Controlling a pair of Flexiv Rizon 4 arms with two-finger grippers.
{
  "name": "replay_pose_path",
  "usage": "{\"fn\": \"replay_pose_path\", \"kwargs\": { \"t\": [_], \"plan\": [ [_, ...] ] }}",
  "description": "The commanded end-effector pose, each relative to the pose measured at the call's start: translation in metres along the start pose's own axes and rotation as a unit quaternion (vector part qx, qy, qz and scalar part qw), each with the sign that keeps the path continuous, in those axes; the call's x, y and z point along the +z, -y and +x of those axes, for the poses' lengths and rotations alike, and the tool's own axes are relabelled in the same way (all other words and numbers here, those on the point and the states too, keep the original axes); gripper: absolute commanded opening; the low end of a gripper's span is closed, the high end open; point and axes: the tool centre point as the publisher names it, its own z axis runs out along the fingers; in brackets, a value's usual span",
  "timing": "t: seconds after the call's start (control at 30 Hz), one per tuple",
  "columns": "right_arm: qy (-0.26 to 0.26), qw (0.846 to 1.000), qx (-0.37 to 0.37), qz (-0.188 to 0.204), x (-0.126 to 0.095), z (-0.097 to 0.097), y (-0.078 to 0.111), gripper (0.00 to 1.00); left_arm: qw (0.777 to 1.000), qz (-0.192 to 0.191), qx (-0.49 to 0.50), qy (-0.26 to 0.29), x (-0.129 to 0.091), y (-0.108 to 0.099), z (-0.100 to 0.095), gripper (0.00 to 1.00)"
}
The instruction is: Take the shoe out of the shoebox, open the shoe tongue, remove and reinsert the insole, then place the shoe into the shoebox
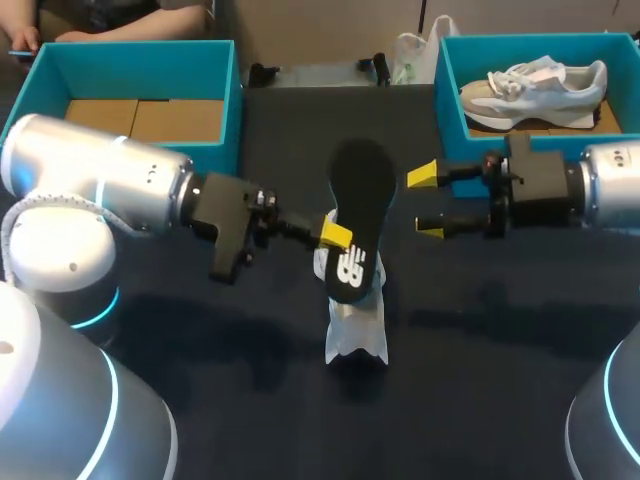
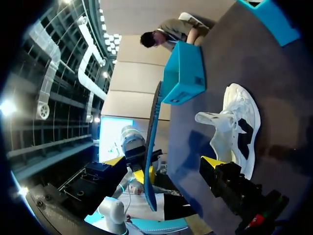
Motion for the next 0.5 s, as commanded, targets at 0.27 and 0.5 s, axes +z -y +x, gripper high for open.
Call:
{"fn": "replay_pose_path", "kwargs": {
  "t": [0.27,0.5],
  "plan": [
    [-0.007,0.999,-0.007,0.037,0.013,0.006,-0.011,0.71,1.000,-0.017,0.005,-0.003,0.032,-0.007,0.003,0.00],
    [-0.010,0.999,-0.007,0.050,0.018,0.006,-0.010,0.42,0.999,-0.046,0.003,-0.006,0.040,-0.010,0.003,0.00]
  ]
}}
